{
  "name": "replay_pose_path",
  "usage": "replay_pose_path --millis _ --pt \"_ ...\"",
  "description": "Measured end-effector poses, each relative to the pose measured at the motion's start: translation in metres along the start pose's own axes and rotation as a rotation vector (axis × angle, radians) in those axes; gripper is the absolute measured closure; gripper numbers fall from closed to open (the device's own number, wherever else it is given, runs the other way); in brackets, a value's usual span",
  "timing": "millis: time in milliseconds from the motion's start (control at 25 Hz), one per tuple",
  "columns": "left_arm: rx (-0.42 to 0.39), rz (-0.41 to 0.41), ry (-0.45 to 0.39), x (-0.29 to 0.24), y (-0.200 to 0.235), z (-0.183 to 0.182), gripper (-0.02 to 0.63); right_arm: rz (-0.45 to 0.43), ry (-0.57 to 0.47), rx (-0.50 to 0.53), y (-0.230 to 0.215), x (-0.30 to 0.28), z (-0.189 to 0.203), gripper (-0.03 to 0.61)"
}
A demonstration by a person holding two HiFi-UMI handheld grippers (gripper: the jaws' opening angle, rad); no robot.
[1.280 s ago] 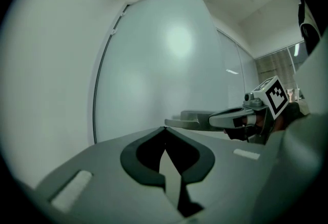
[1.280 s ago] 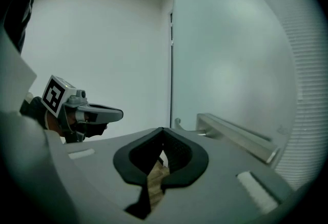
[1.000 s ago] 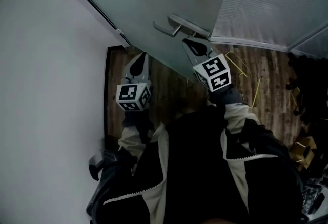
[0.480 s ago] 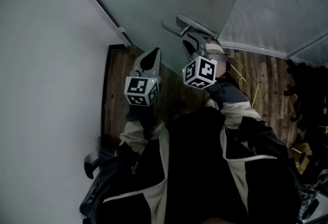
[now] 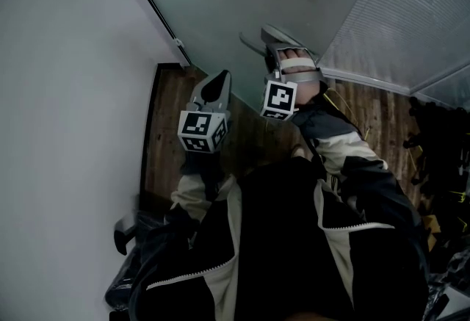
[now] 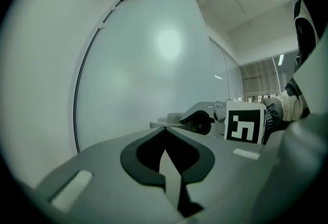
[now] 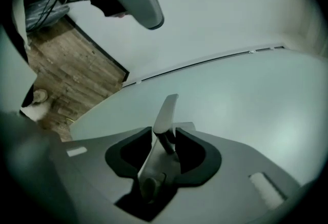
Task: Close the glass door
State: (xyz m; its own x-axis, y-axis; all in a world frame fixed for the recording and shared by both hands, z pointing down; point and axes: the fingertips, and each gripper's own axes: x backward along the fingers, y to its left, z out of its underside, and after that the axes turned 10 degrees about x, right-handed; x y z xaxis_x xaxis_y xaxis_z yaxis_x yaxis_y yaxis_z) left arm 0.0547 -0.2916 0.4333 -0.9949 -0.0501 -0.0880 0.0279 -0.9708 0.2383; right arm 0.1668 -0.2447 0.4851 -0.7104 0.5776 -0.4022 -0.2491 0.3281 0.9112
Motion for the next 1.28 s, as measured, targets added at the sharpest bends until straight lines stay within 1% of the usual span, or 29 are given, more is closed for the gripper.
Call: replay_pose_path --millis 40,200,480,720,920,1120,1280 --pt "0.000 -0.004 0.003 -0.001 0.000 0.000 0.609 0.008 0.006 0.021 -0.001 -0.001 0.003 0.437" --pt "0.002 -0.014 0.009 -0.004 -0.005 -0.005 0.610 0.010 0.001 0.029 -0.009 -0.001 0.014 0.437" --pt "0.007 -0.038 -0.002 -0.003 0.002 -0.010 0.610 0.003 -0.003 0.044 -0.011 -0.012 0.028 0.436" --pt "0.011 -0.037 0.013 -0.011 0.001 -0.003 0.609 -0.007 0.009 0.051 -0.015 -0.034 0.049 0.436" --pt "0.008 -0.034 0.029 -0.033 -0.009 -0.002 0.610 -0.018 0.019 0.063 -0.022 -0.054 0.078 0.434" --pt "0.001 -0.044 0.021 -0.058 -0.013 -0.006 0.609 -0.019 0.022 0.093 -0.027 -0.079 0.103 0.434" --pt "0.004 -0.053 0.013 -0.087 -0.020 -0.012 0.609 -0.022 0.021 0.110 -0.036 -0.105 0.131 0.434"
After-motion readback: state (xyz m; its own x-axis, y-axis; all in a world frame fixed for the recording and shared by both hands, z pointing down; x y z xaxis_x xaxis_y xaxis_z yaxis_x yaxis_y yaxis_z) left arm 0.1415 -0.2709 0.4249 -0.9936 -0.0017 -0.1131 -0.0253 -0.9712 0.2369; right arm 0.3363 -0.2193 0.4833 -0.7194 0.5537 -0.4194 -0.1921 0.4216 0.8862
